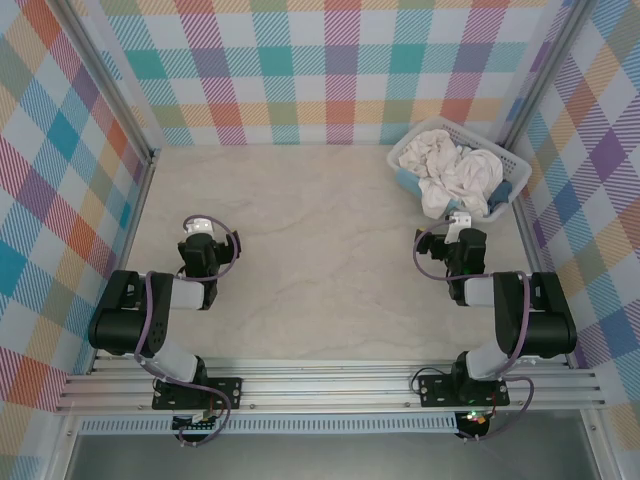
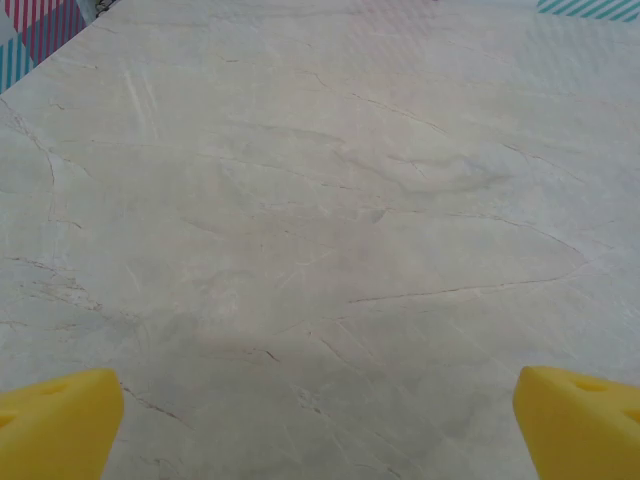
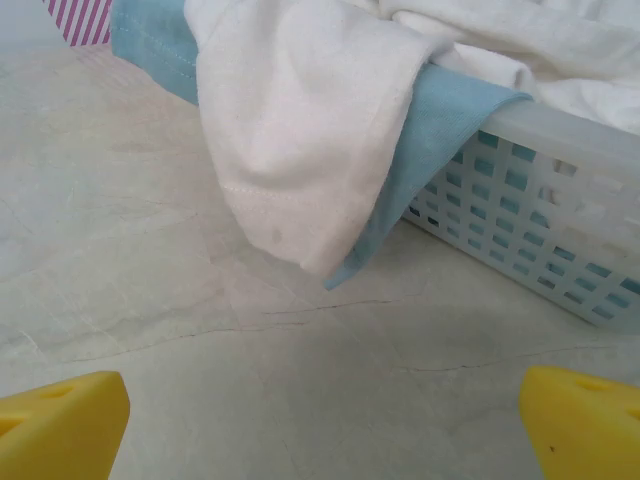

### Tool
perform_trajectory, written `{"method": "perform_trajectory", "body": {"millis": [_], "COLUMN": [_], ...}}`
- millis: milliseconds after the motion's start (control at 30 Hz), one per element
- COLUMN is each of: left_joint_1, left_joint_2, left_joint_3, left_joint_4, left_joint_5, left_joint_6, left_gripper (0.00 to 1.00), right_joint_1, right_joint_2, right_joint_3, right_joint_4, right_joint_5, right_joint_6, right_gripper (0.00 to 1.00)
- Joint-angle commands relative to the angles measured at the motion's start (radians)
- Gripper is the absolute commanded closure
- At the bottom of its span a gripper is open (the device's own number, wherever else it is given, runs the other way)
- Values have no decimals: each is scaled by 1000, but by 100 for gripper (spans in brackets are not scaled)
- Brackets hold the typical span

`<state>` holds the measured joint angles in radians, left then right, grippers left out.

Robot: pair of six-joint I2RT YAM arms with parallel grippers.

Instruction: Fold and stack the t-shirts

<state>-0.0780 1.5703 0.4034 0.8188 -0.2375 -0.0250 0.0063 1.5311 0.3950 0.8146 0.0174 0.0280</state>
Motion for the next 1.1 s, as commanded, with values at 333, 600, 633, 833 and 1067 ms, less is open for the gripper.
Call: {"method": "perform_trajectory", "body": {"millis": [333,600,633,833,1067], "left_joint_1": [-10,-42,-66,-166,-123], "left_joint_2": [-9,-239,-312,-524,-175], "left_joint_3": [-6,1,-2,370,970], "left_joint_4": [30,-153,-178,-705,-1440], "left_joint_5": [-14,-147,-205,-337,141], "left_joint_6": [13,3,2,-209,-674], "left_gripper": [0,0,0,0,6], "right_joint_1": [4,49,77,103,-94], "right_joint_2": [4,-228,-317,-569,-168], "right_joint_3": [9,11,21,482,988], "right_joint_4": [28,-144,-221,-1074,-1464], "right_joint_5": [-5,175,241,292,-4], "right_joint_6": [-11,-4,-7,330,516], "right_gripper": [0,0,0,0,23]}}
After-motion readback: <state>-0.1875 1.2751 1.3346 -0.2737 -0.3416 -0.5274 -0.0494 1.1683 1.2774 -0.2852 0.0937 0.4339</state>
